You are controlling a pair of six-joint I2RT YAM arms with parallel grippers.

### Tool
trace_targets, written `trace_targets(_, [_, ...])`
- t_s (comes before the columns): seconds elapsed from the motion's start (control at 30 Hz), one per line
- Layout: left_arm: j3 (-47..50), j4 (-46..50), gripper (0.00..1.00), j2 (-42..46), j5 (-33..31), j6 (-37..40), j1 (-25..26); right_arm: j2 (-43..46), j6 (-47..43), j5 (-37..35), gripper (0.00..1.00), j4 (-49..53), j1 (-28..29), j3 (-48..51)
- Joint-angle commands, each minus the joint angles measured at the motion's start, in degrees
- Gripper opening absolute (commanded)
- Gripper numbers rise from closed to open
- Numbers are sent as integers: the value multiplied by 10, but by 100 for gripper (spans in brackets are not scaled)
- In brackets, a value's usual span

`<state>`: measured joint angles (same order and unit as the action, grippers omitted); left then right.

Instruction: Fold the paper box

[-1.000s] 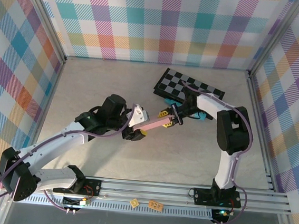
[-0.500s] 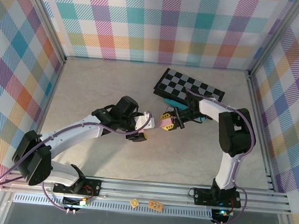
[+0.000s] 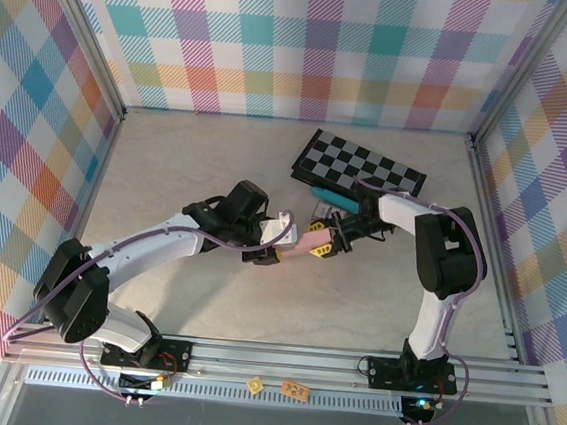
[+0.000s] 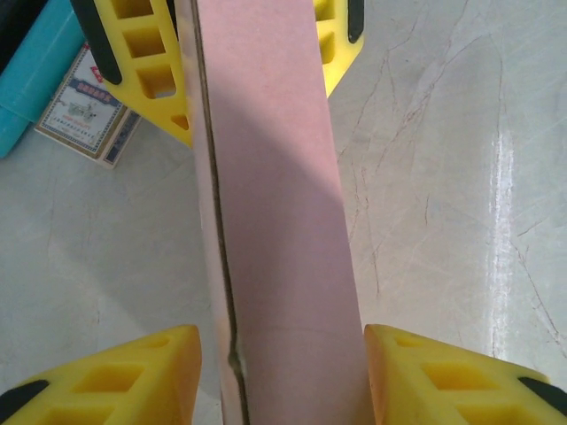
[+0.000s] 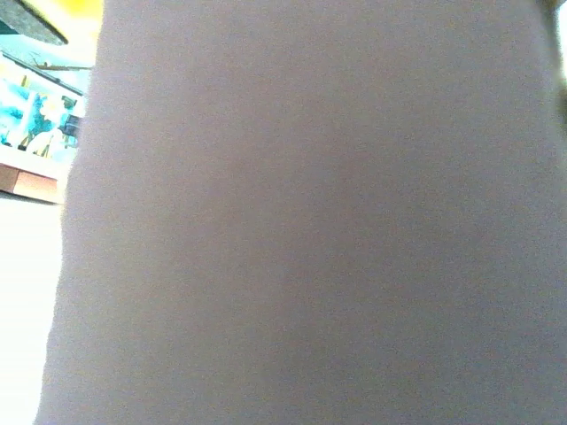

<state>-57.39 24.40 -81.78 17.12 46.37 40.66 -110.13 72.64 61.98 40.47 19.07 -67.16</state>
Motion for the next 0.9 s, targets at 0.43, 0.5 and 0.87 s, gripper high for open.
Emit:
trace_targets(0.43, [-71,80,49,-69,59,16,-1,54,-129,-168,75,176,-55,-64])
trace_targets(0.5, [-76,83,49,-76,62,14,-4,71,-148,-189,77,191,-66,-73])
trace_targets(0.87, [-98,88,49,-105,88,-3,-23,141,-182,-238,80,219,-74,-102])
